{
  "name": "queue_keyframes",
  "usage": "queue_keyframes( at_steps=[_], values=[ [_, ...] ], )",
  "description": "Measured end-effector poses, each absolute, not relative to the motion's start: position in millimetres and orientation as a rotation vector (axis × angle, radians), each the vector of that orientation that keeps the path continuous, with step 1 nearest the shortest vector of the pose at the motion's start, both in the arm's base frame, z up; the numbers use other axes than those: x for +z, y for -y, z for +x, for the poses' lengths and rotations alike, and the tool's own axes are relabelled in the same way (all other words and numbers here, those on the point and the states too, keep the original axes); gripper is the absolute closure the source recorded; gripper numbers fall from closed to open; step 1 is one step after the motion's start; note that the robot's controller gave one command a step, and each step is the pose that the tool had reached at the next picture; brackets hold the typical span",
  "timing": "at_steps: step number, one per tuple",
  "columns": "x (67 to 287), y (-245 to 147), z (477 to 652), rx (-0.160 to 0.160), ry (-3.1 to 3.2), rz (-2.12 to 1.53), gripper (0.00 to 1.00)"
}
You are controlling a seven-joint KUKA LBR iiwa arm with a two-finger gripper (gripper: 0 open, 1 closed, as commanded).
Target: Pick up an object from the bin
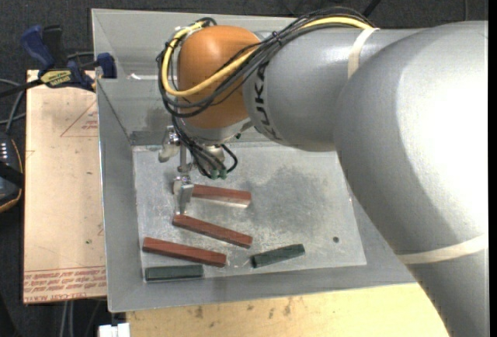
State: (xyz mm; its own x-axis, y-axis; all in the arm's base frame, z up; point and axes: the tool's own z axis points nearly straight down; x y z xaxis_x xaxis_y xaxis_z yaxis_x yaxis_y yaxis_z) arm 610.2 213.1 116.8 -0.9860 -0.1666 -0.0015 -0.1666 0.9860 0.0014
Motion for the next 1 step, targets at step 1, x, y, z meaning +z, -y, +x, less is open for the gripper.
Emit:
queue_keyframes(
  at_steps=[1],
  values=[
    [78.2, -159.5, 597.6, 0.010, -3.093, -0.451, 1.00]
  ],
)
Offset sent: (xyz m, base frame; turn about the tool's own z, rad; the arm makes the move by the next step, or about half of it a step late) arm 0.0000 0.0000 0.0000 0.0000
